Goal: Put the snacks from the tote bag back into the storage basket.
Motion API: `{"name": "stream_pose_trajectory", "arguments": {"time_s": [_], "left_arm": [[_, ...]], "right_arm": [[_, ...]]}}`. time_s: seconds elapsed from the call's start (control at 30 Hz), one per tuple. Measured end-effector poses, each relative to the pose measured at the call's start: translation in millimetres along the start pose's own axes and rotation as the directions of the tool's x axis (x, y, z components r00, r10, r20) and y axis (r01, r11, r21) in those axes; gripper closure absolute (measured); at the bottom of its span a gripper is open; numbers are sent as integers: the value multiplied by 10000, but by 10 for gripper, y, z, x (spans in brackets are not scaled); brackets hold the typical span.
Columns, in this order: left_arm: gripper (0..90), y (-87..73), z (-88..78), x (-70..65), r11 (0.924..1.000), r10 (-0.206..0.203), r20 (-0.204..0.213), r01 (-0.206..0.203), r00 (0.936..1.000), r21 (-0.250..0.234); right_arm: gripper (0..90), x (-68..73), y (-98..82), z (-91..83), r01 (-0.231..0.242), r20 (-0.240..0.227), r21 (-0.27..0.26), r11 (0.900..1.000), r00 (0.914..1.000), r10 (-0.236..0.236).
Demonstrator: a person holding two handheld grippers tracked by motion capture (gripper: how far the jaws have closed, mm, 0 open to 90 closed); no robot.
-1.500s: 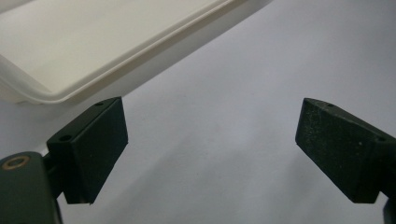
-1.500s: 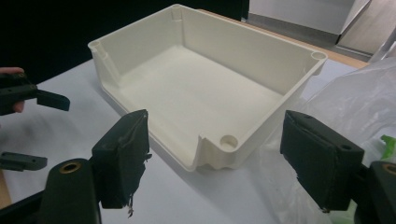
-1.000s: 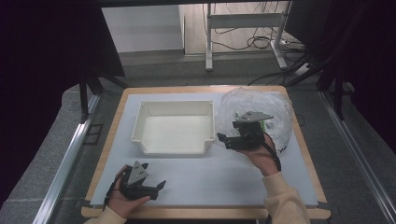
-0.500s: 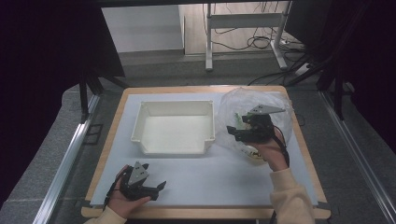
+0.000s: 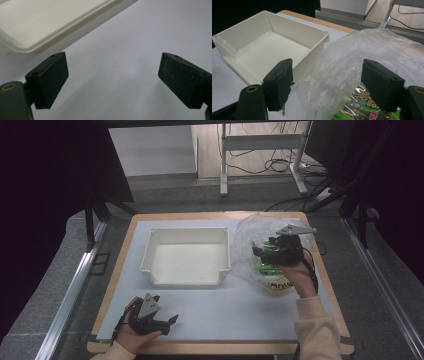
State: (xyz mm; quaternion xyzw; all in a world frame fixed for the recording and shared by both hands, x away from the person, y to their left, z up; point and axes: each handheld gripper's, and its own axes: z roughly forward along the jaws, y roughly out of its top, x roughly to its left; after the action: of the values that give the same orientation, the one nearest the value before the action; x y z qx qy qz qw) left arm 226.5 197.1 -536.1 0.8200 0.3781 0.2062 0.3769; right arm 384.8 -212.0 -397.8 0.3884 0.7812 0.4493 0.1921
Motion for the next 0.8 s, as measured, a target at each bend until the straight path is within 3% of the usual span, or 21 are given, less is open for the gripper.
{"name": "stream_pose_trajectory", "arguments": {"time_s": [0.43, 0.8], "left_arm": [[92, -8, 2, 9, 10000, -10, 10, 10, 10000, 24], [92, -10, -1, 12, 10000, 2, 40, -2, 10000, 33]], "right_arm": [[267, -304, -35, -73, -534, 453, -151, 9985, 9975, 540], [270, -559, -136, -99, -1103, 1003, -10, 9939, 9889, 1098]]}}
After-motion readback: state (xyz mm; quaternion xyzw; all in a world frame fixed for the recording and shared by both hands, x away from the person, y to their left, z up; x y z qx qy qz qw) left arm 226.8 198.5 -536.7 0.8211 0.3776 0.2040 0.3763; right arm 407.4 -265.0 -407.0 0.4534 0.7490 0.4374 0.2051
